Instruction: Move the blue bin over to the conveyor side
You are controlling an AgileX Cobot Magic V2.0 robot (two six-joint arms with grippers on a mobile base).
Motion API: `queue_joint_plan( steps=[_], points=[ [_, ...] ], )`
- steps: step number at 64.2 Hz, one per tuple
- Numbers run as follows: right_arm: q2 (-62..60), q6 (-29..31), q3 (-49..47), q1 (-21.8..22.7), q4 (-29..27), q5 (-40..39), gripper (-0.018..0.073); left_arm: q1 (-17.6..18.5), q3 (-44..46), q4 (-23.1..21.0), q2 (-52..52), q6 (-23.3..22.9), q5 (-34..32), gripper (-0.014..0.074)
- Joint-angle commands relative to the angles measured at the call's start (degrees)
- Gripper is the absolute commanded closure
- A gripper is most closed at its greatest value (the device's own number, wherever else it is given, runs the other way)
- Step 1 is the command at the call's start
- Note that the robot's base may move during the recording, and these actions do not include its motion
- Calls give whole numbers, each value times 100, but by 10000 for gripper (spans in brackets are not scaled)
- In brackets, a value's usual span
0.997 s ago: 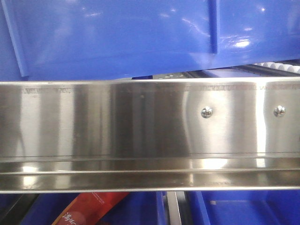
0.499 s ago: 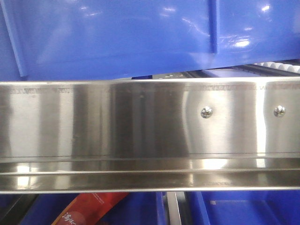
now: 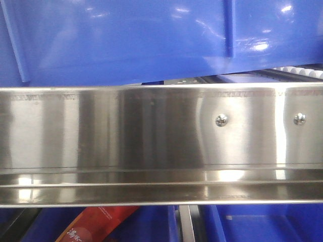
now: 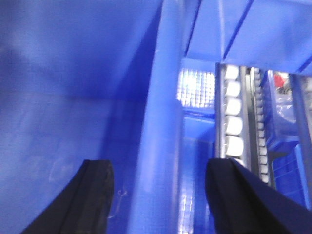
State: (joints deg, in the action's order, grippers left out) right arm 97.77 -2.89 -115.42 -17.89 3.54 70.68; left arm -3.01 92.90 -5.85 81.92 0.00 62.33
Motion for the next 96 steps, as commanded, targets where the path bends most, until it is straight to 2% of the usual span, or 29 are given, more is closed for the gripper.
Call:
queue_joint_plan(
  steps=[1, 24, 38, 96],
  points=[
    [-12, 59, -33, 16, 22, -71, 251, 26, 49, -19, -8, 0, -13, 615],
    [-5, -84, -33, 16, 22, -71, 251, 26, 49, -19, -8, 0, -13, 615],
    [-5, -82, 294, 16, 64, -71, 251, 26, 49, -19, -8, 0, -13, 615],
    [35, -82, 301, 16, 76, -71, 252, 26, 49, -30, -3, 0, -14, 615]
  ],
)
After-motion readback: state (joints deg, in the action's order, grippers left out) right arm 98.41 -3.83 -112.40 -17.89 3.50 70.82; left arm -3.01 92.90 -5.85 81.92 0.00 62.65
